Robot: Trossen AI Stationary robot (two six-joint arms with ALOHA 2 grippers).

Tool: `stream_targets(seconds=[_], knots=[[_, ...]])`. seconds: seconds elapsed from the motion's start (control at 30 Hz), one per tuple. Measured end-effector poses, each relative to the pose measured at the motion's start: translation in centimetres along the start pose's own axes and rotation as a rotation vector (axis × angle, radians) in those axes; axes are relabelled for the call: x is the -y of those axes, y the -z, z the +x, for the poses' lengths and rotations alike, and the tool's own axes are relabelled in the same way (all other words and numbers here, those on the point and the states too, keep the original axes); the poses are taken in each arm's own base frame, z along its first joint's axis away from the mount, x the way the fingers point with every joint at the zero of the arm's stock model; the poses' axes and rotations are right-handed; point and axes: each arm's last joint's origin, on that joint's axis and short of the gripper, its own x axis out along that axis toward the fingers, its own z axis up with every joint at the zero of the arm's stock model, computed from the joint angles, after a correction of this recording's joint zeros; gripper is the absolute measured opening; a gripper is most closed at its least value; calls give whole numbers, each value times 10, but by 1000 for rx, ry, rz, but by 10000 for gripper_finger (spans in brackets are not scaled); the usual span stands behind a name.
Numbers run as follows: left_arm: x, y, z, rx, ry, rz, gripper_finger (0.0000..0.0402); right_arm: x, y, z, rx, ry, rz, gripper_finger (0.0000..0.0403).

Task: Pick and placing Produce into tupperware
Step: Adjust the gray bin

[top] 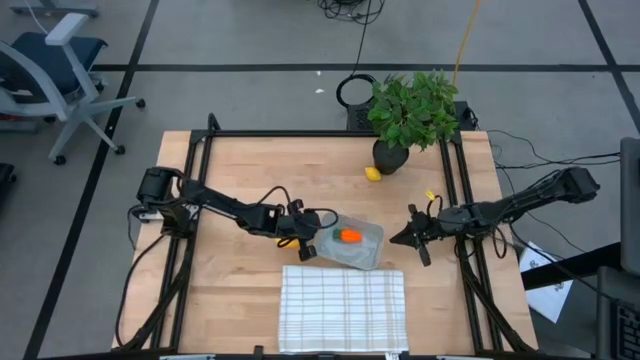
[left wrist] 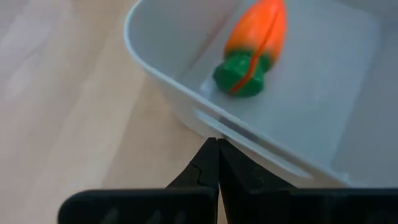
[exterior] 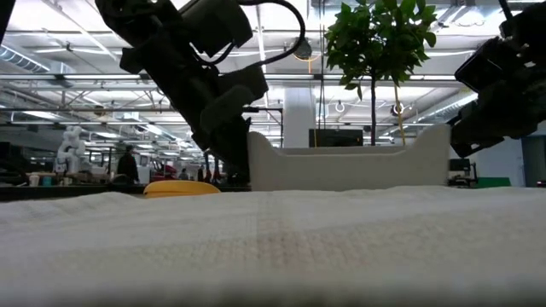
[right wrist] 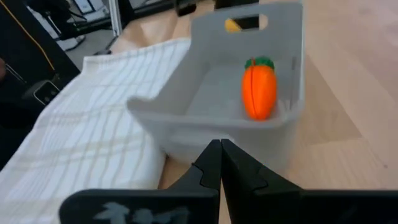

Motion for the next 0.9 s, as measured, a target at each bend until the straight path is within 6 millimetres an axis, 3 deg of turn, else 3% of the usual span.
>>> stream_targets(seconds=[0.9], knots=[[28, 5, -7, 36, 68, 43, 0, 8, -1, 12, 16, 56, -17, 0]])
